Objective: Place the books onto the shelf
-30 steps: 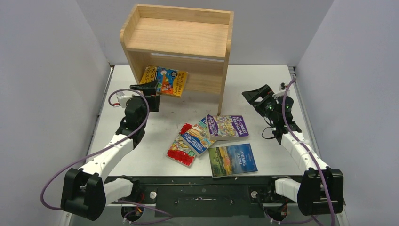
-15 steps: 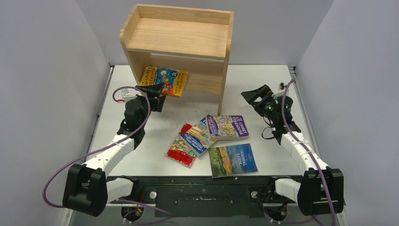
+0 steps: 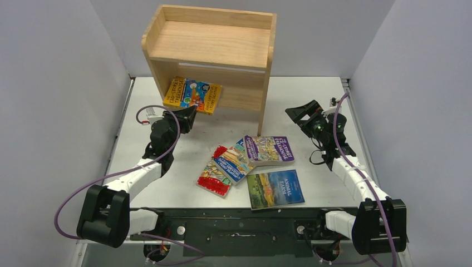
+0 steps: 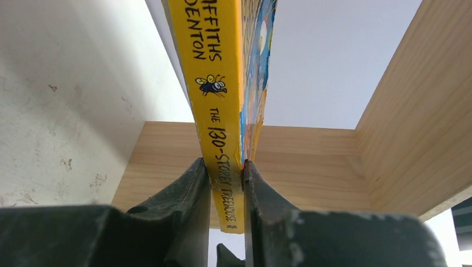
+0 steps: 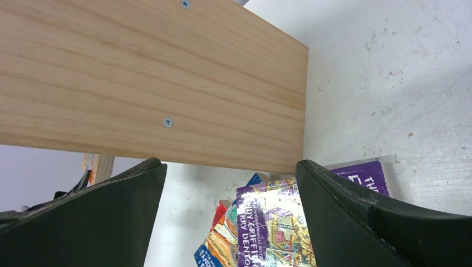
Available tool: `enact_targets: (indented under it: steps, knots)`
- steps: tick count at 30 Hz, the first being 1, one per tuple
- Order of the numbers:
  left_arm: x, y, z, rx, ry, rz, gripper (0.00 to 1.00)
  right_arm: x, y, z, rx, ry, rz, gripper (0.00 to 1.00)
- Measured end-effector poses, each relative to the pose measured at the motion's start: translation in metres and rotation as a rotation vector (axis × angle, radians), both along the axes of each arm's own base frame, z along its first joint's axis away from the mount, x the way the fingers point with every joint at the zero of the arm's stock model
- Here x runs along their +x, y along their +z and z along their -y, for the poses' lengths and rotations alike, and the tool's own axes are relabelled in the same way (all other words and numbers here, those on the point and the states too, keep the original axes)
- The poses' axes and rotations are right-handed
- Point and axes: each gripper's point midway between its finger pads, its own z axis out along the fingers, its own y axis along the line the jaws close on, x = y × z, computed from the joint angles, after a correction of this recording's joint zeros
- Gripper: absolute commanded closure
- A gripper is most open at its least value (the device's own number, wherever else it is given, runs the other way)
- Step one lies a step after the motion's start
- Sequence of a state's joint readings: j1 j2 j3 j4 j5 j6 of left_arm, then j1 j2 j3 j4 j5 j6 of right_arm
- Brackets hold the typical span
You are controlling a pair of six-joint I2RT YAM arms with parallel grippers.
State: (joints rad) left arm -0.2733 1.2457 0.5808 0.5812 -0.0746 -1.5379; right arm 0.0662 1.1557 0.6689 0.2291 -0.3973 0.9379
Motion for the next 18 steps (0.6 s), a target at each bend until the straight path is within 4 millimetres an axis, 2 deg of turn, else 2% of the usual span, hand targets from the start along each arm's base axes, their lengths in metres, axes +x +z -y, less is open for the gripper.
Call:
enact_targets:
  steps: [13, 18]
  knots:
    - [0.008, 0.000, -0.003, -0.054, 0.098, 0.031, 1.00, 0.000, -0.001, 0.000, -0.002, 0.000, -0.002, 0.10]
    - [0.018, 0.007, -0.001, -0.039, 0.099, 0.018, 1.00, -0.001, -0.002, 0.000, -0.004, 0.001, -0.006, 0.10]
